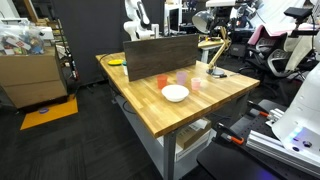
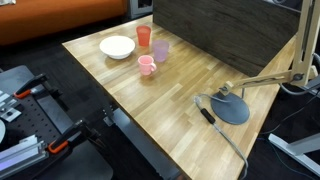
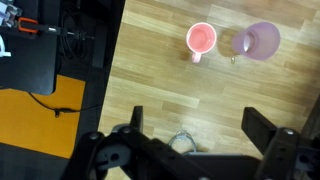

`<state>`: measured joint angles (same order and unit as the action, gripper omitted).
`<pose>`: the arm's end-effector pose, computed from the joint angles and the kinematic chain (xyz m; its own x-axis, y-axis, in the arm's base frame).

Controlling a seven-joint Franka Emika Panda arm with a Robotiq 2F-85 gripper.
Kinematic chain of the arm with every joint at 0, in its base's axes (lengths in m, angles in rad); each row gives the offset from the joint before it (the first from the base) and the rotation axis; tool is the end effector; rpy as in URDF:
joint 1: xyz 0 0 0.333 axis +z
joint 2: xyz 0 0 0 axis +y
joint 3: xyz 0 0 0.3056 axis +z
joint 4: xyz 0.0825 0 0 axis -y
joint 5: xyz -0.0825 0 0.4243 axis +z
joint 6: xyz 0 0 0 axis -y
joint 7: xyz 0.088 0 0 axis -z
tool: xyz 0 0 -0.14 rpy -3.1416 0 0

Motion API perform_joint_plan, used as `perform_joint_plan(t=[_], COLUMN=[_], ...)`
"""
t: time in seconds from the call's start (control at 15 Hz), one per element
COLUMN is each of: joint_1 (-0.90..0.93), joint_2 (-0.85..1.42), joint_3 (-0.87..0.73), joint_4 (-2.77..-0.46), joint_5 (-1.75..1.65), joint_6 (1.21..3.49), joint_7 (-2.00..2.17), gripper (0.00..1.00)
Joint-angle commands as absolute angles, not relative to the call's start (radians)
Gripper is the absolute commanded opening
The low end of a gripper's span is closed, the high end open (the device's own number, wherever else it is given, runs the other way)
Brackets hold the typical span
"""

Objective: Pour the liquid from the pink cup into the white bowl

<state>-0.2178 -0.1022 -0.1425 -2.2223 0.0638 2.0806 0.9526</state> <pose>0.5056 -0.1849 0.3506 0.2242 -0.9712 -0.0803 -0.9745 -0.2245 -0.0058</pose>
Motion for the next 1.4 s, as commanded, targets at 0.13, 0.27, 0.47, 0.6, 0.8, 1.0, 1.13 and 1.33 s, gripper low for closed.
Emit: perform_joint_plan(t=[0.13,0.27,0.47,0.6,0.8,1.0,1.13,1.33], joint_1=[-0.192,-0.186,-0.177,-0.174,-0.174,-0.174,-0.174,-0.169], joint_2=[0.045,0.103,0.122,0.152,0.151,0.151,0.151,0.167], joint_3=[-0.15,-0.156,-0.163,-0.164,-0.165,-0.165,-0.165,-0.162], joint_4=[-2.202,-2.198,-2.213,-2.203,-2.194,-2.194,-2.194,-2.189], joint_5=[0.075,0.1,0.112,0.13,0.131,0.131,0.131,0.129], joint_6=[2.115,2.127,2.125,2.129,2.129,2.129,2.129,2.125], joint_7=[1.014,1.039,1.024,1.024,1.024,1.024,1.024,1.02], gripper=[1.0,1.0,1.0,1.0,1.0,1.0,1.0,1.0])
